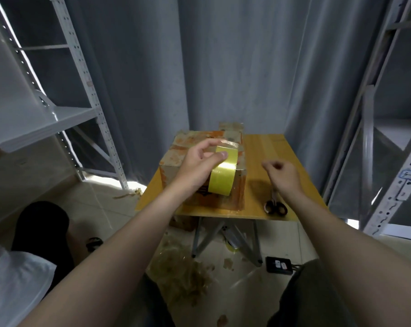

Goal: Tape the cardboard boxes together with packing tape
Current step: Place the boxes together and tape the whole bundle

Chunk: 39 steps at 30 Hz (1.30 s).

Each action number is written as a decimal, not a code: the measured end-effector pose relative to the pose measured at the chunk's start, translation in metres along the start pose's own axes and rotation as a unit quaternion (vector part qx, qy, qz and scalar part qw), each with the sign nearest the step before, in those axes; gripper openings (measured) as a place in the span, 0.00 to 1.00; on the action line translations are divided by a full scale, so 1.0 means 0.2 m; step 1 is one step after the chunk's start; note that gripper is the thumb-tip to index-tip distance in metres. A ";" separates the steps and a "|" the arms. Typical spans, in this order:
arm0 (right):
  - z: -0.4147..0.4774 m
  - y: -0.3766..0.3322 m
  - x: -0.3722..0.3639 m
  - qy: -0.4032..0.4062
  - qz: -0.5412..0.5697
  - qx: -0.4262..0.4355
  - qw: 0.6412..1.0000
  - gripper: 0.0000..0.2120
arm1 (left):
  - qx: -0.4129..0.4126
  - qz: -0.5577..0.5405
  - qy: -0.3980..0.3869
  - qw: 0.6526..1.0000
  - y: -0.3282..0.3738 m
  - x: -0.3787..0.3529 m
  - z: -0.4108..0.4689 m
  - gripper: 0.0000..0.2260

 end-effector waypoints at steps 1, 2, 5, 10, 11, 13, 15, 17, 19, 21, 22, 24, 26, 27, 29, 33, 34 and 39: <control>-0.03 -0.11 -0.03 -0.016 0.106 0.034 0.994 0.12 | -0.001 0.000 0.006 1.000 0.00 0.00 0.01 0.21; -0.07 -0.22 -0.08 -0.058 0.186 0.062 0.979 0.13 | -0.006 -0.002 0.011 1.000 0.00 0.00 0.01 0.18; -0.21 -0.45 -0.21 -0.172 0.262 0.116 0.942 0.17 | -0.026 -0.006 0.029 0.999 0.00 0.00 0.02 0.12; -0.33 -0.56 -0.27 -0.165 0.253 0.163 0.939 0.02 | -0.059 0.004 0.046 0.997 0.02 -0.01 -0.02 0.11; -0.33 -0.55 -0.26 -0.155 0.253 0.167 0.940 0.05 | -0.052 -0.001 0.048 0.997 0.02 -0.01 -0.03 0.11; -0.34 -0.56 -0.26 -0.131 0.249 0.176 0.943 0.10 | 0.003 -0.047 0.064 0.997 -0.03 -0.02 -0.05 0.12; -0.38 -0.56 -0.25 -0.108 0.227 0.191 0.949 0.12 | 0.074 -0.122 0.068 0.987 -0.07 -0.04 -0.08 0.13; -0.42 -0.57 -0.23 -0.097 0.200 0.206 0.953 0.11 | 0.107 -0.139 0.065 0.982 -0.08 -0.05 -0.09 0.13; -0.45 -0.57 -0.22 -0.099 0.185 0.222 0.952 0.10 | 0.124 -0.136 0.064 0.981 -0.08 -0.07 -0.11 0.12; -0.48 -0.57 -0.21 -0.105 0.171 0.245 0.948 0.09 | 0.148 -0.135 0.068 0.977 -0.08 -0.08 -0.14 0.11; -0.50 -0.57 -0.21 -0.108 0.169 0.254 0.946 0.09 | 0.156 -0.136 0.070 0.976 -0.07 -0.08 -0.15 0.11; -0.52 -0.57 -0.20 -0.110 0.170 0.262 0.944 0.06 | 0.163 -0.129 0.073 0.975 -0.06 -0.08 -0.17 0.11; -0.54 -0.56 -0.20 -0.118 0.166 0.264 0.943 0.05 | 0.166 -0.124 0.082 0.975 -0.06 -0.08 -0.19 0.10; -0.55 -0.56 -0.20 -0.122 0.162 0.264 0.943 0.06 | 0.170 -0.127 0.088 0.973 -0.05 -0.09 -0.20 0.09; -0.57 -0.55 -0.20 -0.123 0.157 0.260 0.945 0.08 | 0.185 -0.136 0.091 0.969 -0.05 -0.10 -0.21 0.06; -0.59 -0.54 -0.20 -0.088 0.115 0.220 0.965 0.07 | 0.192 -0.138 0.037 0.971 -0.05 -0.14 -0.20 0.14; -0.59 -0.53 -0.21 -0.098 0.119 0.202 0.967 0.14 | 0.186 -0.124 0.017 0.974 -0.04 -0.15 -0.20 0.15; -0.59 -0.42 -0.22 -0.134 0.258 0.042 0.956 0.42 | 0.033 0.234 0.081 0.968 0.03 0.06 -0.16 0.14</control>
Point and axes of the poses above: each hand's wrist, its own z-axis towards the middle knuckle, its own x-axis out of the back of the hand, y = z × x, the point moved 8 cm from there along z, towards the middle knuckle, and after that the axes turned 12 degrees about z, right-handed, at the moved point
